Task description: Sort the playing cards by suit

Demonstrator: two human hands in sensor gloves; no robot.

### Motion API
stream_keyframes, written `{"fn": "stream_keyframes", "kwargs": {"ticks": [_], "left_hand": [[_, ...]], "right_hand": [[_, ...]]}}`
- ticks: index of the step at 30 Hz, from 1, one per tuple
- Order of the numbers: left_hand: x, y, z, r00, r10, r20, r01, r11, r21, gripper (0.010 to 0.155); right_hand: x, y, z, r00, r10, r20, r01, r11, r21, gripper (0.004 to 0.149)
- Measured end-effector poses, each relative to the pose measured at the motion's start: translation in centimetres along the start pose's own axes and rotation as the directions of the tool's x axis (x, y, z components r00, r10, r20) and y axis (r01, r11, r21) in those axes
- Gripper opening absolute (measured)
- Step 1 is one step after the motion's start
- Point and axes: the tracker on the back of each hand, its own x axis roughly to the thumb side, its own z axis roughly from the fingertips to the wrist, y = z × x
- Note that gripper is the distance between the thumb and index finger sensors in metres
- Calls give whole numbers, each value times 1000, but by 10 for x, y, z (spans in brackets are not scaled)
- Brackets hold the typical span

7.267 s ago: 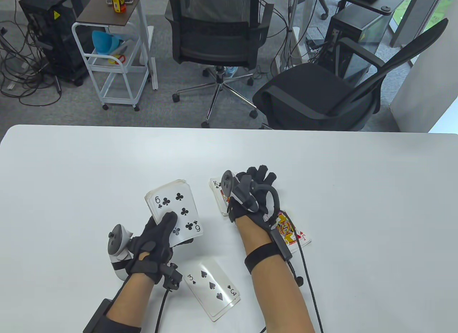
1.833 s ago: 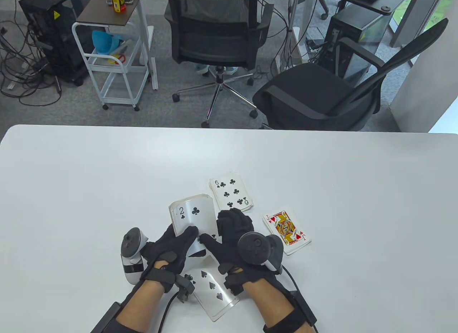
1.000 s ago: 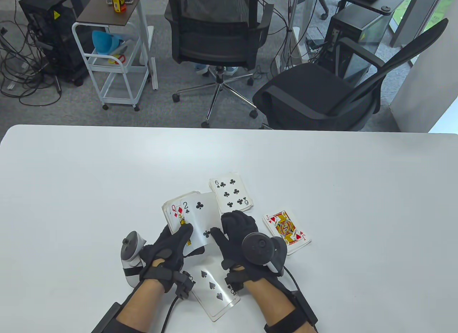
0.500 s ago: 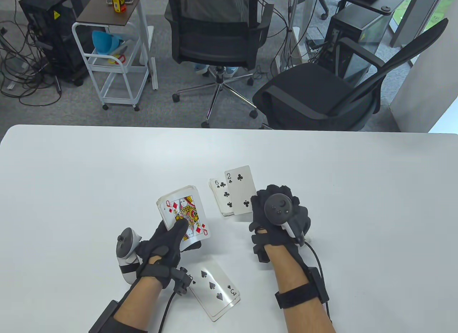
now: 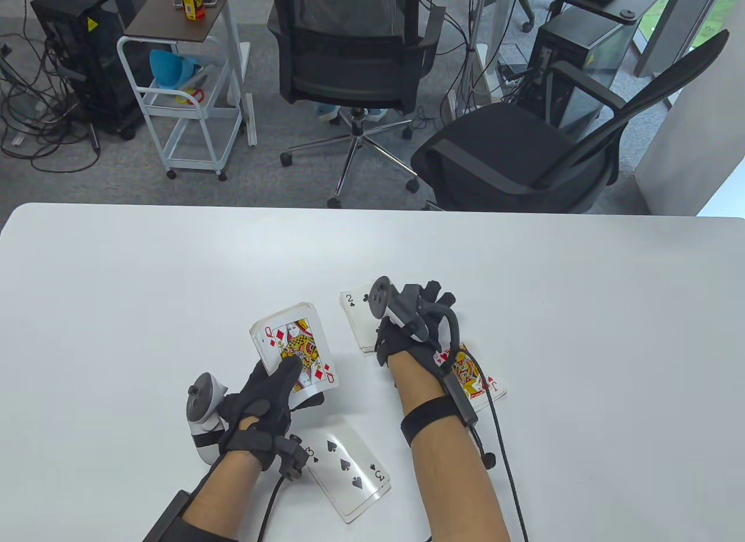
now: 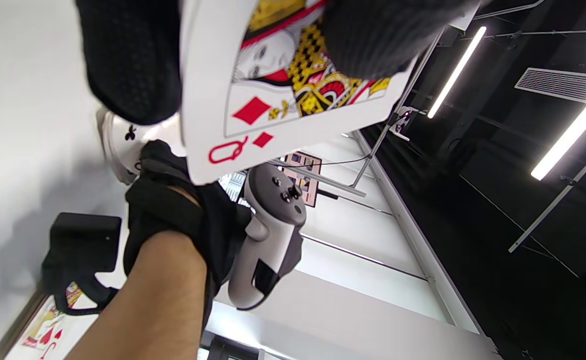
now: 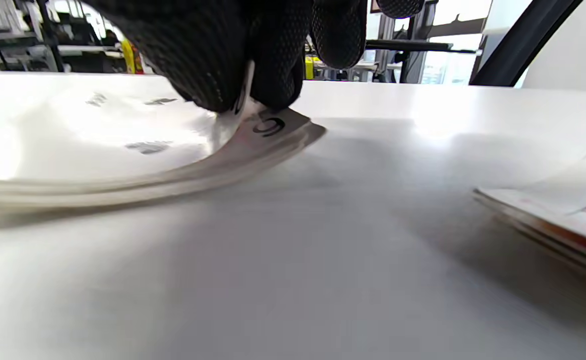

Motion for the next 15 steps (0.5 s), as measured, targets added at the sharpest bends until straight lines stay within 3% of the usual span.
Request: {"fn": "stream_keyframes", "kwargs": {"ticks": [4,6,9,12,15], "left_hand": [[-4,-1,-2,1000,-2,-18,2,1000,-10,60],[-5,-4,-1,1000,3,-23,-3,1000,-20,60],[-5,-10,1,1000,-11,-19,10,999,-40,60],[-5,-15,0,999,-40,-13,40,997,-62,60],[-8,-18,-1,998,-61,-17,59,996,-72,59]], "right_hand": [[-4,-10,13,999,-12,41,16,997,-76,44],[-12,-25,31,968,-219,127,232,967,-107,45],[-26,-41,65,826,-492,274,530,844,-80,45],[-39,-48,99,676,-623,394,685,728,-23,48],[-44,-45,122,583,-675,452,750,661,20,49]]}}
